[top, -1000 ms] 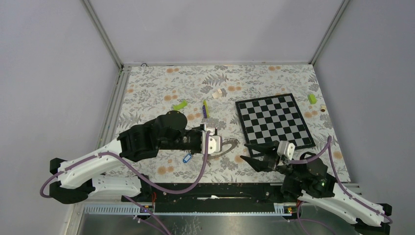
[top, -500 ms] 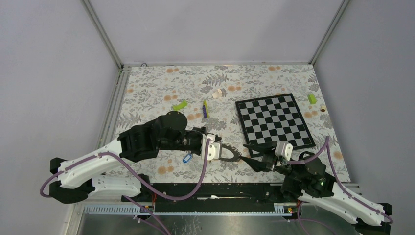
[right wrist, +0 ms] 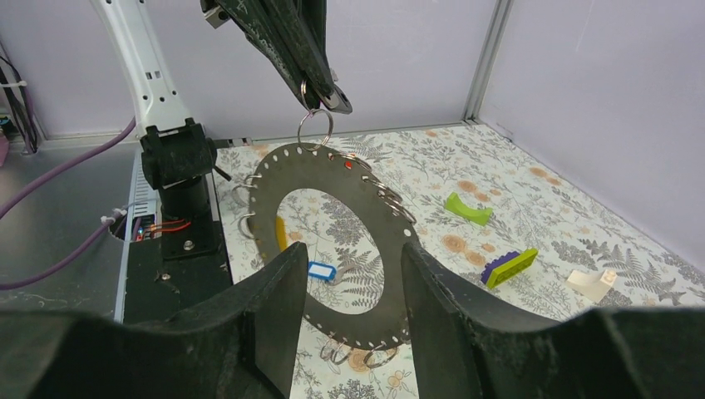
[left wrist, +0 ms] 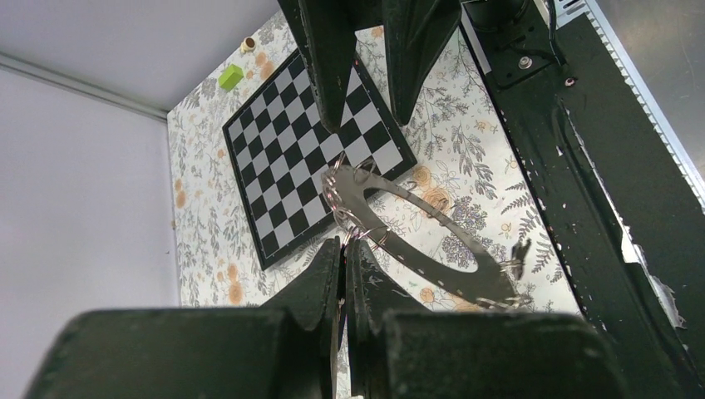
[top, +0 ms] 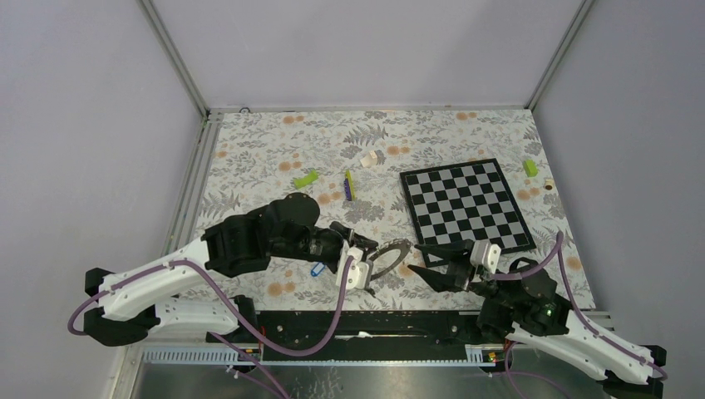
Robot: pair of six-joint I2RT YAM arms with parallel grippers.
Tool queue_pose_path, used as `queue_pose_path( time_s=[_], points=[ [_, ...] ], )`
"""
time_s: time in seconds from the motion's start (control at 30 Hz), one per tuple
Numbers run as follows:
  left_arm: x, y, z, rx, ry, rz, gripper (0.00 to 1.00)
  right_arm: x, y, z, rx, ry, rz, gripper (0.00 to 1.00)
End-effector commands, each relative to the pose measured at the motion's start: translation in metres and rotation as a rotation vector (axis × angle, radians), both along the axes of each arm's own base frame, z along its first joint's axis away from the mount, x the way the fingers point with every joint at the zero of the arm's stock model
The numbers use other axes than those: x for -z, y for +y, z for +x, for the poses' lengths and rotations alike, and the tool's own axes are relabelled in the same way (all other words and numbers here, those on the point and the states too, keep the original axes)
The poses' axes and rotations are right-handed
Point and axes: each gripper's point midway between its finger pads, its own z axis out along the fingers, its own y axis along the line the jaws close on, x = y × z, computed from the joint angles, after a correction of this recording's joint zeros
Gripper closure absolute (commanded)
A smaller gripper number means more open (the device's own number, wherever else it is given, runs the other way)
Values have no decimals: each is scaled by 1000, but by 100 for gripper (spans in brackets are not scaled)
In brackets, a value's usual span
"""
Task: Remove the keys from the keyring
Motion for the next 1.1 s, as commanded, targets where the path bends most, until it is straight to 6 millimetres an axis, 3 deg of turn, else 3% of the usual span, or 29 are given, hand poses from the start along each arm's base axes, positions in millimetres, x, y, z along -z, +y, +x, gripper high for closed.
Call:
queue_pose_path(
  time_s=[0.0, 0.27, 0.5, 1.07],
  points=[
    [-25, -3, -6, 54, -52, -86, 100, -41, -9, -10, -27, -60, 106, 47],
    [-23, -13, 0, 0, 8, -84, 100, -48, 6, -14, -87, -32, 129, 49],
    [-20, -22, 5, -36, 32, -81, 100, -50, 24, -13, -128, 10, 148, 59],
    [-28, -28, 8, -64, 36, -118, 100, -37, 46, -9, -170, 110, 164, 73]
  ],
)
